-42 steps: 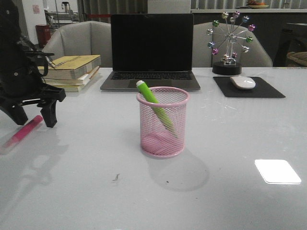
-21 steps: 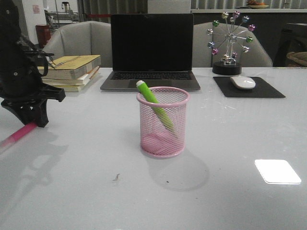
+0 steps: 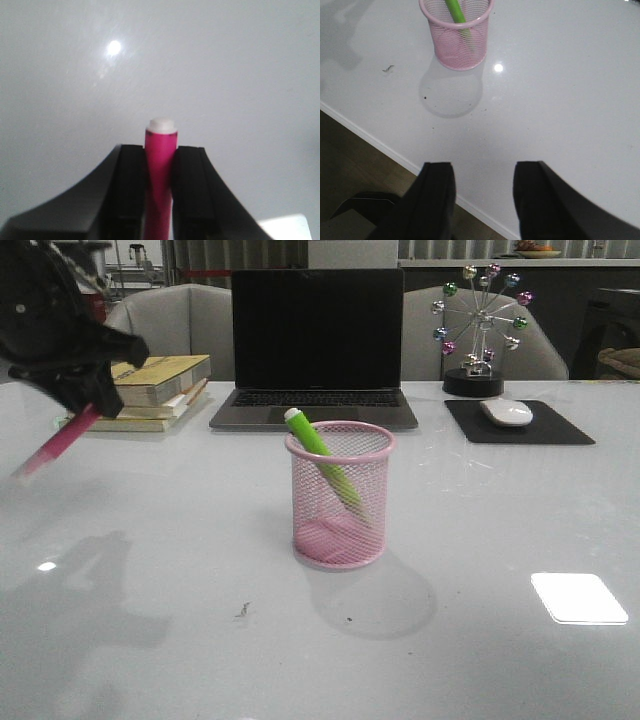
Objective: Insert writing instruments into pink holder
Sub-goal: 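Lift the pink marker upright and carry it over the holder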
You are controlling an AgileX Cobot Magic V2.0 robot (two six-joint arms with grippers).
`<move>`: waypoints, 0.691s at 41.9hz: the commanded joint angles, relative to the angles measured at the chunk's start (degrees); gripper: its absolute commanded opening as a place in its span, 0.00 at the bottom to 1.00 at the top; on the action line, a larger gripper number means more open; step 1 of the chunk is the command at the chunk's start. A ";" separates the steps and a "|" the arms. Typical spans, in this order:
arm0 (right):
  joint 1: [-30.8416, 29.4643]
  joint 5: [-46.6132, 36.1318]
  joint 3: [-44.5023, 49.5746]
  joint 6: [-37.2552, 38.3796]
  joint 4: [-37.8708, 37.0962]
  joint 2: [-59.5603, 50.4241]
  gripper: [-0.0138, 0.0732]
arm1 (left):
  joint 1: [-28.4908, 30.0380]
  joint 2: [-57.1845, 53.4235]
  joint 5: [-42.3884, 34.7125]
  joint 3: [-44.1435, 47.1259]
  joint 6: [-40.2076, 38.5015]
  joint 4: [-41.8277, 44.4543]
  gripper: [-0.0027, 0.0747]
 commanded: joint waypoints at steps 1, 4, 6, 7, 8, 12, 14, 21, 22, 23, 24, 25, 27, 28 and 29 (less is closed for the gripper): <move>-0.21 -3.41 -1.63 -0.22 -0.16 -0.48 0.62 | -3.02 -10.06 -14.40 5.60 0.20 -0.71 0.15; -0.21 -3.41 -1.63 -0.22 -0.16 -0.48 0.62 | -5.62 -15.03 -24.71 11.75 0.20 -0.71 0.15; -0.21 -3.41 -1.63 -0.22 -0.16 -0.48 0.62 | -7.73 -18.00 -32.59 15.94 0.20 -0.71 0.15; -0.21 -3.41 -1.63 -0.22 -0.16 -0.48 0.62 | -8.70 -19.11 -36.02 17.67 0.20 -0.71 0.15; -0.21 -3.41 -1.63 -0.22 -0.16 -0.48 0.62 | -10.02 -20.09 -39.39 19.83 0.20 -0.87 0.15; -0.21 -3.41 -1.63 -0.22 -0.16 -0.48 0.62 | -15.42 -22.83 -55.19 26.26 0.20 -0.86 0.15; -0.21 -3.41 -1.63 -0.22 -0.16 -0.48 0.62 | -17.95 -22.84 -61.72 28.14 0.20 -0.86 0.15; -0.21 -3.41 -1.63 -0.22 -0.16 -0.48 0.62 | -24.91 -18.58 -75.17 28.92 0.20 -0.86 0.15; -0.21 -3.41 -1.63 -0.22 -0.16 -0.48 0.62 | -25.86 -17.72 -76.75 28.67 0.20 -0.86 0.15; -0.21 -3.41 -1.63 -0.22 -0.16 -0.48 0.62 | -26.52 -16.54 -78.69 28.39 0.20 -0.86 0.15; -0.21 -3.41 -1.63 -0.22 -0.16 -0.48 0.62 | -27.37 -15.33 -80.39 28.22 0.20 -0.86 0.15; -0.21 -3.41 -1.63 -0.22 -0.16 -0.48 0.62 | -28.15 -14.40 -81.39 27.83 0.20 -0.86 0.15; -0.21 -3.41 -1.63 -0.22 -0.16 -0.48 0.62 | -29.18 -12.18 -83.08 27.10 0.20 -0.86 0.15; -0.21 -3.41 -1.63 -0.22 -0.16 -0.48 0.62 | -29.79 -11.22 -83.50 26.58 0.20 -0.86 0.15; -0.21 -3.41 -1.63 -0.22 -0.16 -0.48 0.62 | -30.20 -9.91 -83.78 26.16 0.20 -0.86 0.15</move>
